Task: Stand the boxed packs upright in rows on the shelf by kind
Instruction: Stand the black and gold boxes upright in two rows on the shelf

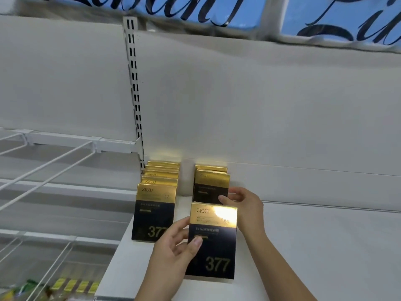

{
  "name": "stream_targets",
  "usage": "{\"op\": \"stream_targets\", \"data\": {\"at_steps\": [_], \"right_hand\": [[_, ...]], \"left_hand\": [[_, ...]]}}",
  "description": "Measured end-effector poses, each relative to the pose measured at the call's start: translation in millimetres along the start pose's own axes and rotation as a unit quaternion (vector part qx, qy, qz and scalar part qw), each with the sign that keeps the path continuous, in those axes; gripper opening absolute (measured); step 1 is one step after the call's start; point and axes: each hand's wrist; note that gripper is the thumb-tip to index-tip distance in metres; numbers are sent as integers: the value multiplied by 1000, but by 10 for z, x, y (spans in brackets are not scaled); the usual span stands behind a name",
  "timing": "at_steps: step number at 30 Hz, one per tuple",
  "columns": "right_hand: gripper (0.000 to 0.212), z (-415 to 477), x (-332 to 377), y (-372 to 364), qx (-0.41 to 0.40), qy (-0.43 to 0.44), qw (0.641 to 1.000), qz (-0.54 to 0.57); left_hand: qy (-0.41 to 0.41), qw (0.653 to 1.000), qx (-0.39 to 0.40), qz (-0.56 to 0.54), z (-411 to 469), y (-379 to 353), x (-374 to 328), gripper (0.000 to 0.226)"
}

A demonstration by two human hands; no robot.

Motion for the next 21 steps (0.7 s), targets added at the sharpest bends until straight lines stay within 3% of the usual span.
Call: {"op": "stream_targets", "data": {"at_steps": [7, 10, 12, 14, 16, 21], "right_hand": [[28, 10, 47, 57, 27, -2, 999, 32], [4, -195, 106, 204, -12, 26, 999, 25], [19, -419, 159, 322, 11, 34, 994, 108], [25, -640, 213, 390, 97, 25, 979, 179], [13, -781, 207, 411, 157, 20, 971, 180], [31, -737, 135, 447, 158, -13, 976, 146]], "left_hand": [[-4, 1000, 14, 4, 61, -52, -30, 44], [-10, 1000, 0, -7, 90, -39, -23, 42], [-13, 1000, -17, -11, 131, -33, -4, 41], [-13, 1000, -25, -12, 175, -41, 5, 41], [-14, 999, -32, -16, 226, -68, 2, 40], [-6, 999, -35, 3, 317, -153, 6, 43]]}}
Point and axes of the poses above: each hand's wrist, its own z-axis towards the middle knuckle, its own y-axis out of the back of the hand, x = y × z, and after that the axes turned 13 degrees about x, right-handed
